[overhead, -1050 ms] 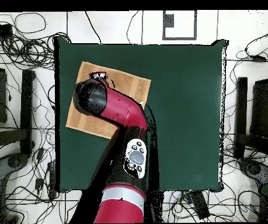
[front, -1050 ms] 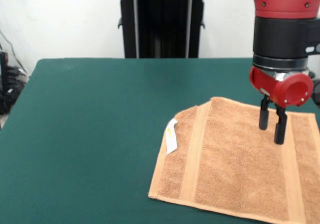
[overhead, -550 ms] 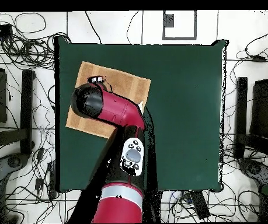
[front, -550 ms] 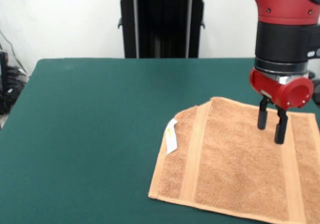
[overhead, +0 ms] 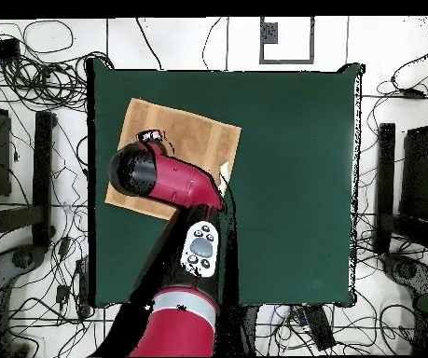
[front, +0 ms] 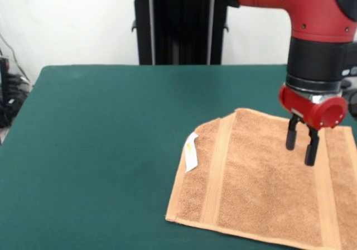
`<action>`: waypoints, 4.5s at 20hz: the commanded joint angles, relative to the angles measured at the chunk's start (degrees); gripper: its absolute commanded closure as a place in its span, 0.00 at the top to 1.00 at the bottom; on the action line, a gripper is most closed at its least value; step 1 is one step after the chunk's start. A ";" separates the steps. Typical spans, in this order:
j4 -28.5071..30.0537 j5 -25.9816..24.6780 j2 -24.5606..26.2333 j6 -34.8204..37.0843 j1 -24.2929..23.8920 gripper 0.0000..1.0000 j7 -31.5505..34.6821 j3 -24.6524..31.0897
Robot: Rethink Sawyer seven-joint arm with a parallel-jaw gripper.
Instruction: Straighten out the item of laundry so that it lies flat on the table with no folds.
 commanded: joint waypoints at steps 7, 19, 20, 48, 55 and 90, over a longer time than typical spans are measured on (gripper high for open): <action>8.99 -3.62 5.28 -6.21 -1.52 1.00 3.90 4.83; 13.68 -3.79 2.87 -6.06 -3.32 1.00 5.66 6.41; 13.96 -3.63 2.81 -5.73 -3.56 1.00 5.69 6.66; 16.84 -12.99 6.05 -14.93 -11.15 1.00 2.69 11.47; 14.62 -21.22 11.85 -19.98 -19.57 1.00 -1.03 16.01; 9.95 -54.53 8.52 -11.19 -36.63 1.00 -8.75 16.60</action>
